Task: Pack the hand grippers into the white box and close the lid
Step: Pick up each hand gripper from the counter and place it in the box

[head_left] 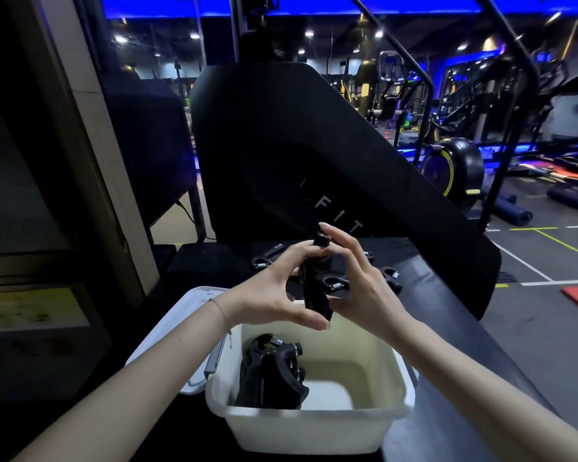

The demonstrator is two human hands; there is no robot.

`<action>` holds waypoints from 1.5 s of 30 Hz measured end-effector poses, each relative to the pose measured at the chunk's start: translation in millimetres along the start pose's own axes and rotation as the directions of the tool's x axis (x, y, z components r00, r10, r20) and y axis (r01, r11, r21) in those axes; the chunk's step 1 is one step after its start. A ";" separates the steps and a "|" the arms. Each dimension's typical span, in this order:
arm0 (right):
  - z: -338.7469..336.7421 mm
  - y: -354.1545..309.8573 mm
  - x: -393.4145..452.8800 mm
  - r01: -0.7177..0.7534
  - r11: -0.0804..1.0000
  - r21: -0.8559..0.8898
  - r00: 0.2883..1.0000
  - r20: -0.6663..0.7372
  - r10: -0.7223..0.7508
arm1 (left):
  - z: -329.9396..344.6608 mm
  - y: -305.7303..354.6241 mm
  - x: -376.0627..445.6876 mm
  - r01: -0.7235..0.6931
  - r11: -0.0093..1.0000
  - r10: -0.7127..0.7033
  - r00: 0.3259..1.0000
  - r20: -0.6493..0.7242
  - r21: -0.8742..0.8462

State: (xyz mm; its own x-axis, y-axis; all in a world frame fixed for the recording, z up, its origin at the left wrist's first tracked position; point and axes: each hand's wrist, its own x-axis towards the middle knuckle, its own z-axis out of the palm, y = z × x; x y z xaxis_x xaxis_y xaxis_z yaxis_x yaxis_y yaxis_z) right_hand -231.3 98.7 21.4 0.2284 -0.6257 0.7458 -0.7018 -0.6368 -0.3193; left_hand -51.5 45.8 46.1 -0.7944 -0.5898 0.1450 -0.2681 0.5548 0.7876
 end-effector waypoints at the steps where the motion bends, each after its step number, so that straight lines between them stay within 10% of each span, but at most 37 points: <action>1: -0.8 -0.1 -0.7 0.000 1.000 0.008 1.000 0.021 0.000 | 1.4 -1.5 -0.1 -0.003 1.000 0.003 1.000 -0.010 0.001; 15: -23.8 52.2 -24.1 0.113 0.961 -0.254 0.980 0.189 -0.065 | 11.3 -21.8 25.2 -0.012 0.935 -0.016 0.997 0.074 0.354; 28: -25.7 85.1 -51.7 -0.179 0.953 -0.244 0.958 0.177 0.225 | 80.2 -46.0 31.5 -0.270 0.450 -0.119 0.927 0.357 0.851; 45: -13.1 128.7 -67.7 -0.508 0.850 -0.136 0.833 0.172 0.526 | 118.3 -81.2 38.3 -0.185 0.597 -0.305 0.848 0.434 0.781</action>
State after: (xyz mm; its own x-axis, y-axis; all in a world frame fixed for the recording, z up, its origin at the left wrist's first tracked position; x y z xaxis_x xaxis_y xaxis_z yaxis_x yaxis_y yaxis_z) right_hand -345.9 65.0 -62.5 -0.0624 -0.9336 0.3528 -0.8046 -0.1621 -0.5713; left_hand -124.6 47.6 -83.1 -0.8280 -0.4146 -0.3774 -0.4388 0.8982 -0.0240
